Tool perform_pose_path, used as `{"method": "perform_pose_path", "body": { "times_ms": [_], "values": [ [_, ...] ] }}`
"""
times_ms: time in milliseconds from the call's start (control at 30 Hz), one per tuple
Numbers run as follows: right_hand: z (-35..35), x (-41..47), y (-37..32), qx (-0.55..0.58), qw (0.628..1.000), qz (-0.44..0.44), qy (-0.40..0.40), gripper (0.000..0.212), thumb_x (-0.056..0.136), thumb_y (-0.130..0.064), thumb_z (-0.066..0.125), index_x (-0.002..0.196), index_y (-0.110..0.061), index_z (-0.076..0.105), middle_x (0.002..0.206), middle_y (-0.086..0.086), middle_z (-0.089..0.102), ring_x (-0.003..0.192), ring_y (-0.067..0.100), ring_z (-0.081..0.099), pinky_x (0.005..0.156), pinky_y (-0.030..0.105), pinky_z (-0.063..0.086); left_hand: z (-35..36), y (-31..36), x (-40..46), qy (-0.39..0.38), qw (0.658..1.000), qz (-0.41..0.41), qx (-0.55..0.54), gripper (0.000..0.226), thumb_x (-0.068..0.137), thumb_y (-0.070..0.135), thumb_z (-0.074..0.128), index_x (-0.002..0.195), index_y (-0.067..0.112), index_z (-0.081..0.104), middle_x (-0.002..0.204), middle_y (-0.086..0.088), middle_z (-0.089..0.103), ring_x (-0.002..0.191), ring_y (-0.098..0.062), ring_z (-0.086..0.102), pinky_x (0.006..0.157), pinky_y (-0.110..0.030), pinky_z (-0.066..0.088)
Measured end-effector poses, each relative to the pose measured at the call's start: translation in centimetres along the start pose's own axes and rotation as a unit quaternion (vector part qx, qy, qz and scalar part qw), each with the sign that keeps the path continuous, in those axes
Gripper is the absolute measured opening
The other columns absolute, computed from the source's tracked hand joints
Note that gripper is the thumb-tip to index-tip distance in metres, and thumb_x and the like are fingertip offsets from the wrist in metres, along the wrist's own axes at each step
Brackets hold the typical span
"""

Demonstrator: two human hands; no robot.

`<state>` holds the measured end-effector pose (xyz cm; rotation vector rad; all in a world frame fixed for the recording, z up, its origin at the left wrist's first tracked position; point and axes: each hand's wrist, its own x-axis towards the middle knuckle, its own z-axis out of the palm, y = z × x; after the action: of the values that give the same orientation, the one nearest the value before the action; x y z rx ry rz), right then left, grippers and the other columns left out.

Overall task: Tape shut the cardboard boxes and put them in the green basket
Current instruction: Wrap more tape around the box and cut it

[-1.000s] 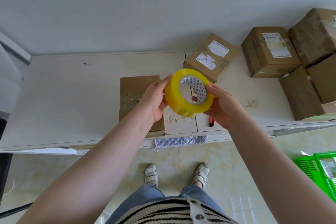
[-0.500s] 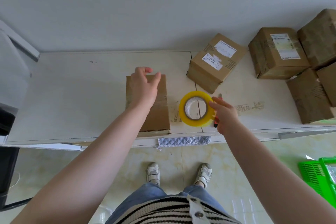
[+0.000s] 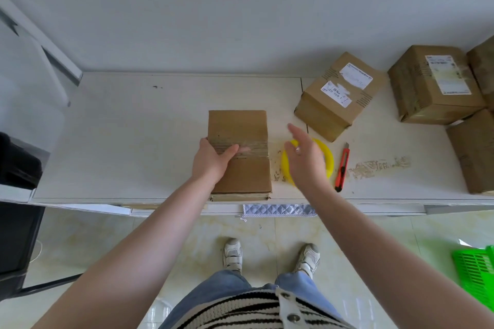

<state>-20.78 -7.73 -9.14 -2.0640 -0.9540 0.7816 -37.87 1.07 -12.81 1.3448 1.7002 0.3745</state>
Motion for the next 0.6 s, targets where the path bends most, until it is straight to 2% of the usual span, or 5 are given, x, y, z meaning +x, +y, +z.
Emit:
{"method": "perform_pose_path", "body": {
  "times_ms": [133,367,433,500,600],
  "values": [
    [4.3,-0.8,-1.5,-0.013,0.994,0.048,-0.094,0.034,0.101,-0.021,0.043,0.133,-0.012,0.05,0.117,0.006,0.063,0.105,0.028,0.057,0.073,0.027,0.04,0.3,-0.4,0.0,0.006,0.998,0.023,0.052,0.057,0.085,0.053,0.066,0.112,0.009,0.042,0.108,-0.008,0.061,0.102,-0.033,0.061,0.072,-0.034,0.042],
    [6.3,0.0,-1.2,0.002,0.993,0.099,-0.058,0.028,0.103,-0.023,0.043,0.122,-0.01,0.057,0.104,0.007,0.062,0.092,0.025,0.057,0.073,0.029,0.039,0.3,-0.8,0.1,0.003,0.994,0.058,0.09,0.055,0.086,0.056,0.063,0.101,0.013,0.032,0.096,-0.003,0.052,0.1,-0.035,0.061,0.069,-0.034,0.037],
    [6.5,0.1,-1.0,0.002,0.995,0.092,-0.048,0.025,0.103,-0.023,0.042,0.114,-0.009,0.06,0.098,0.01,0.063,0.085,0.025,0.054,0.068,0.029,0.036,0.2,-0.7,0.0,-0.008,0.994,0.061,0.091,0.064,0.085,0.057,0.062,0.119,0.01,0.035,0.117,-0.007,0.055,0.116,-0.036,0.057,0.079,-0.038,0.043],
    [6.5,-0.1,-0.7,0.001,0.996,0.08,-0.044,0.023,0.103,-0.024,0.042,0.105,-0.009,0.059,0.09,0.008,0.061,0.081,0.024,0.052,0.066,0.029,0.034,0.4,-0.7,-0.2,0.029,0.976,0.109,0.188,0.09,0.089,0.057,0.056,0.151,0.007,0.013,0.155,-0.018,0.027,0.142,-0.036,0.031,0.108,-0.046,0.034],
    [6.6,-0.4,-0.6,-0.009,0.997,0.07,-0.042,0.02,0.104,-0.024,0.04,0.091,-0.014,0.051,0.079,0.002,0.055,0.077,0.023,0.048,0.063,0.03,0.03,1.7,0.4,-0.4,0.117,0.893,0.286,0.328,0.083,0.098,0.046,0.039,0.155,0.006,-0.006,0.162,-0.018,-0.011,0.151,-0.033,-0.005,0.12,-0.049,-0.001]
  ]
}}
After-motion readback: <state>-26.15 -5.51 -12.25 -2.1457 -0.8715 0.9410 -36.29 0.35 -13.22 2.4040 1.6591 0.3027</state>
